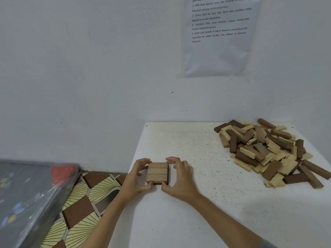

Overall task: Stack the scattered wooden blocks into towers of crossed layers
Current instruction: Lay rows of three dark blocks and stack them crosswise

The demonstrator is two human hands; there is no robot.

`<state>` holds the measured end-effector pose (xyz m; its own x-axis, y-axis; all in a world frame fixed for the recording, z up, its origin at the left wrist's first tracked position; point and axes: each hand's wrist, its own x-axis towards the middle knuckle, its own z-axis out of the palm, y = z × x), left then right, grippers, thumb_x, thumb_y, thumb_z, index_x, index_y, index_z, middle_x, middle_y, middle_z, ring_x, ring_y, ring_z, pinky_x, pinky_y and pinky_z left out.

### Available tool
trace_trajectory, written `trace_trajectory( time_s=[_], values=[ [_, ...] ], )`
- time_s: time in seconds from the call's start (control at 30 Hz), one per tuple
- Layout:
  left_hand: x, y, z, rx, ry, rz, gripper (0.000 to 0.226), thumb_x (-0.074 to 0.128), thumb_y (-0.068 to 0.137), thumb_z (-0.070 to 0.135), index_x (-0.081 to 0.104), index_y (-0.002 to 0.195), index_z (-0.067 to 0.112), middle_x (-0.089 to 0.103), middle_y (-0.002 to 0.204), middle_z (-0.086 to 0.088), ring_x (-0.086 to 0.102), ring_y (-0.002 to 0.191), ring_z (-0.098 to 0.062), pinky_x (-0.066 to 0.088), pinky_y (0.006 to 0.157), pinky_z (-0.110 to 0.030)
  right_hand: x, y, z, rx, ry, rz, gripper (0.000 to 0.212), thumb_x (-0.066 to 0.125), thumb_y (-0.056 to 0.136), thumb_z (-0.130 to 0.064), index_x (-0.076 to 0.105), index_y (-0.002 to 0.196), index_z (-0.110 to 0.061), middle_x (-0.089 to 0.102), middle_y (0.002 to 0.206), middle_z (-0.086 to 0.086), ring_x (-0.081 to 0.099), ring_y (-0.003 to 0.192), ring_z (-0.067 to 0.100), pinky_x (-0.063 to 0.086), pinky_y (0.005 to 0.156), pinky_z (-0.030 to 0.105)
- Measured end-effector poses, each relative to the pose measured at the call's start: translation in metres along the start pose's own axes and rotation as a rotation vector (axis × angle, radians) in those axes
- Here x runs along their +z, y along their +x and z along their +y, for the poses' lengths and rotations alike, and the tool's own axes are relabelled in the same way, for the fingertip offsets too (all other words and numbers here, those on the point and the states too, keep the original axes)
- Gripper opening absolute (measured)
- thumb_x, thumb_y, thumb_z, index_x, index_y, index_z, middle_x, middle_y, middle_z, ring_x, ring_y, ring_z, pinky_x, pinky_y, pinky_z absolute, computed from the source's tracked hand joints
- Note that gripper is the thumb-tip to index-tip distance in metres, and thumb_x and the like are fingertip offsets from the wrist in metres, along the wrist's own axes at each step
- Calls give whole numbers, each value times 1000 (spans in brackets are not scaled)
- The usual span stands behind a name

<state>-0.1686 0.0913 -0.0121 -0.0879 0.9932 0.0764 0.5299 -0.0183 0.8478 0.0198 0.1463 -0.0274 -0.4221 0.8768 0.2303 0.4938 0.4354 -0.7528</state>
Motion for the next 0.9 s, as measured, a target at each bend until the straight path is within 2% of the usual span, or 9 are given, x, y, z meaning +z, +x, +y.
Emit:
trace_trajectory(
  time_s=[0.1,0.27,0.5,0.6,0.67,0.73,0.8,0.83,0.9],
  values=[
    [1,-2,0,-12,-23,8,73,73,62,38,44,128,31,56,125,28,51,123,1,37,90,-11,0,0,0,-2,-1,-4,72,66,65,-37,37,131,-32,42,123,-25,38,106,3,19,94,13],
    [1,-3,-2,-26,-60,-5,74,74,64,36,42,130,31,55,128,28,49,125,0,36,95,-21,-1,-1,0,-5,3,-6,71,66,66,-37,37,131,-32,39,120,-27,37,106,3,21,93,16],
    [-2,-6,0,-43,-83,-16,86,77,65,35,35,141,32,51,140,15,47,129,0,34,101,-24,-1,-2,2,-23,-16,-20,73,66,67,-38,36,133,-32,38,122,-26,39,109,5,24,93,23],
    [-4,-9,-2,-44,-39,-27,93,78,68,41,29,147,32,42,146,19,38,133,4,33,107,-23,-1,-5,5,-25,-17,-60,80,65,67,-37,30,139,-32,34,132,-24,35,117,4,25,101,27],
    [-3,-11,-5,-57,4,-18,90,76,78,41,24,150,32,31,153,21,26,140,5,26,116,-29,-1,-7,6,-18,-48,-78,84,61,70,-40,25,144,-29,30,139,-20,30,125,5,24,109,30],
    [1,-13,-4,-93,127,-20,86,60,86,53,13,154,29,13,158,19,6,145,4,10,121,-34,1,-9,6,0,-101,-85,86,58,76,-39,18,150,-23,25,148,-12,22,135,8,15,115,27],
    [8,-15,-1,-115,272,-62,91,31,81,69,1,154,23,-2,156,19,-11,143,5,-3,118,-29,4,-13,3,37,-156,-117,85,53,85,-35,6,154,-16,13,158,-6,9,144,10,0,116,23],
    [10,-14,-1,-109,342,-71,94,18,76,69,-1,154,21,-5,156,16,-17,141,4,-5,115,-27,6,-15,1,47,-192,-136,84,45,88,-37,0,154,-14,5,161,-5,3,146,11,-5,115,22],
    [15,-13,-6,-79,464,-62,93,5,72,60,-3,155,18,-9,161,7,-23,141,2,-10,113,-22,12,-17,-2,44,-278,-150,85,21,81,-49,-8,153,-13,-5,162,-1,-3,148,12,-11,114,22]
  ],
)
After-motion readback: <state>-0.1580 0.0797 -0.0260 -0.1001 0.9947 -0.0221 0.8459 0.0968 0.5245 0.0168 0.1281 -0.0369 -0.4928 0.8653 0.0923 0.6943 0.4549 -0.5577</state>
